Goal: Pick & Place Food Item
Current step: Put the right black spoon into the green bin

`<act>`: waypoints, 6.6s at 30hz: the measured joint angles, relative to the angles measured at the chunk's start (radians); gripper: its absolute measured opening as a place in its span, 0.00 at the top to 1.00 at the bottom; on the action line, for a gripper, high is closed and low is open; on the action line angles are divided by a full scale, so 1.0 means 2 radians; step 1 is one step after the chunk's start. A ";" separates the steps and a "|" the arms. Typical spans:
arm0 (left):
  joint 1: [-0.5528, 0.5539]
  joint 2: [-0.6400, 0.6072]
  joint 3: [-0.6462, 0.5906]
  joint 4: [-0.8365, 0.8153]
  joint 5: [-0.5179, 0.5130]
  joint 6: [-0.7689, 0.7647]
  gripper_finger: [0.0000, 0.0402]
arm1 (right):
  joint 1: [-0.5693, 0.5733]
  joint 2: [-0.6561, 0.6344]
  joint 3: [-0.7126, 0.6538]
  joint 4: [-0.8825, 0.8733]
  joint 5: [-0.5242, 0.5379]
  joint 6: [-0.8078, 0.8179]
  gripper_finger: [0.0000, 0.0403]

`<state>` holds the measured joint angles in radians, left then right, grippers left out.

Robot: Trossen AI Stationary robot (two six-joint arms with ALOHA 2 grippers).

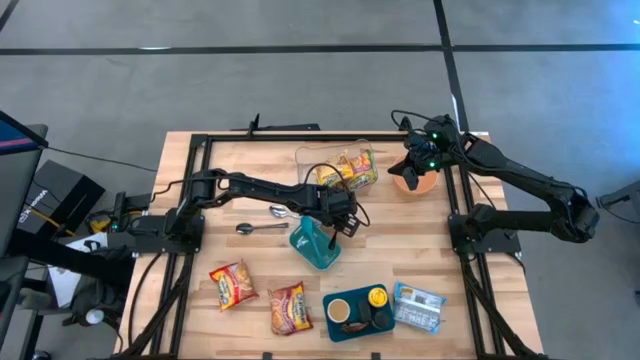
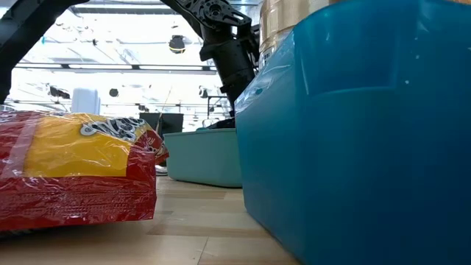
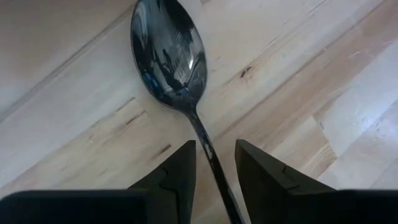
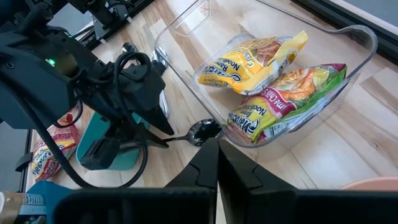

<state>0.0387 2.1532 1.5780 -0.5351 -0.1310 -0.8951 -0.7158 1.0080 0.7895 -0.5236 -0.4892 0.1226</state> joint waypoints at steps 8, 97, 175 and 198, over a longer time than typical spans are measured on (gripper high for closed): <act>0.000 0.000 0.000 -0.006 0.000 0.000 0.74 | 0.000 0.000 0.000 0.000 0.000 0.000 1.00; 0.000 -0.070 -0.031 0.013 -0.005 0.027 0.97 | 0.000 0.000 0.000 0.008 0.000 -0.001 1.00; -0.106 -0.170 -0.186 -0.072 -0.101 0.773 0.98 | 0.000 0.000 0.000 0.060 0.088 0.070 1.00; -0.106 -0.175 -0.186 -0.033 -0.101 0.773 0.93 | 0.000 0.001 0.000 0.062 0.088 0.070 1.00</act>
<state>-0.1730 1.8038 1.2060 -0.6019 -0.3332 0.6502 -0.7162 1.0092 0.7895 -0.3988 -0.3127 0.2626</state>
